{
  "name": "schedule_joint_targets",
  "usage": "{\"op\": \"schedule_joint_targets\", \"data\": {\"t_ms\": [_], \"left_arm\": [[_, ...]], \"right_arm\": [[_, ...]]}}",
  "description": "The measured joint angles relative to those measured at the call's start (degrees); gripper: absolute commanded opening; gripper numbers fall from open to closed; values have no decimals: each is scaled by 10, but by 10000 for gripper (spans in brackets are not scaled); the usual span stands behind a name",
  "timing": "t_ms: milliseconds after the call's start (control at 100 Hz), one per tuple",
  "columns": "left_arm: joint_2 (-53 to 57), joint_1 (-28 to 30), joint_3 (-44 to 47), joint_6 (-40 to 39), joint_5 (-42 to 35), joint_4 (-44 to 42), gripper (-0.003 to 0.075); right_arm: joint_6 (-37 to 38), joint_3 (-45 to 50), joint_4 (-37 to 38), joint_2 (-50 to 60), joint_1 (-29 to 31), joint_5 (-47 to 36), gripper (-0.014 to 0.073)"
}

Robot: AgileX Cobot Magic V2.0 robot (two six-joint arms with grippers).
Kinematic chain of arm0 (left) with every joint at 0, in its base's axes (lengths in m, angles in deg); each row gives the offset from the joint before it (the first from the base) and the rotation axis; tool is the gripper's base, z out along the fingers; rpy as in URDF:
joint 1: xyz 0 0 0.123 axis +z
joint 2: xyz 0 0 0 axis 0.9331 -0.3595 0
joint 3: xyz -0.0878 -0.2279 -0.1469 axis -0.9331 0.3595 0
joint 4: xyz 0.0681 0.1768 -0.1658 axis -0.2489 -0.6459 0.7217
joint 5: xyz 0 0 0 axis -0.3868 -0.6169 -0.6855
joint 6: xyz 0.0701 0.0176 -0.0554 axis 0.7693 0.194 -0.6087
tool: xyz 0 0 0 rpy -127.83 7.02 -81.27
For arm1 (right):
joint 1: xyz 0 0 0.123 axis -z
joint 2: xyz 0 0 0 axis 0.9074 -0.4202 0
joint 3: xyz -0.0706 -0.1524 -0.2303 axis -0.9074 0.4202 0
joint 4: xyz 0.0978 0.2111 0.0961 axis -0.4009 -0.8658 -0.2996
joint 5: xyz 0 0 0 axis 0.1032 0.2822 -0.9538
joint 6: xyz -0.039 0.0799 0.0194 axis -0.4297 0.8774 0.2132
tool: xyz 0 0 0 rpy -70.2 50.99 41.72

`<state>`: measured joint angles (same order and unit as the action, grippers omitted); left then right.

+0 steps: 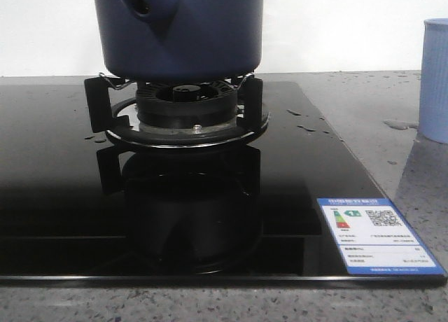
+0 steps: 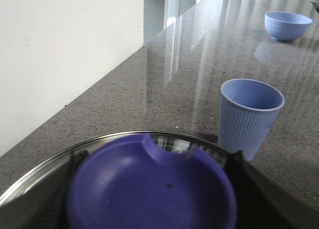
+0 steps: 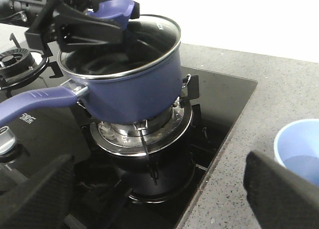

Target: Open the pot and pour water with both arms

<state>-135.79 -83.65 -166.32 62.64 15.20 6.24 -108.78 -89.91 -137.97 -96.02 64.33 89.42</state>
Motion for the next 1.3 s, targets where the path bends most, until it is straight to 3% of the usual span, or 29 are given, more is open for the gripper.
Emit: {"op": "schedule_joint_targets", "data": {"t_ms": [110,210,370,520,730,950,1300], "left_arm": [[0,0,0,0,-3,3,290],[-1,0,-1,0,-3,4,253],[-1,1,-2,0,1,4,252],[24,16,-2,0,9,13,252],[93,52,-2,-2,15,24,252],[154,90,-2,-39,15,24,252],[201,102,-2,-46,26,11,252]], "right_arm": [[0,0,0,0,0,0,602],[0,0,0,0,0,-2,602],[-1,0,0,0,0,-21,602],[-1,0,4,0,0,-91,602],[-1,0,68,0,0,-187,602],[-1,1,169,0,0,-193,602],[2,80,175,16,33,-201,602]]}}
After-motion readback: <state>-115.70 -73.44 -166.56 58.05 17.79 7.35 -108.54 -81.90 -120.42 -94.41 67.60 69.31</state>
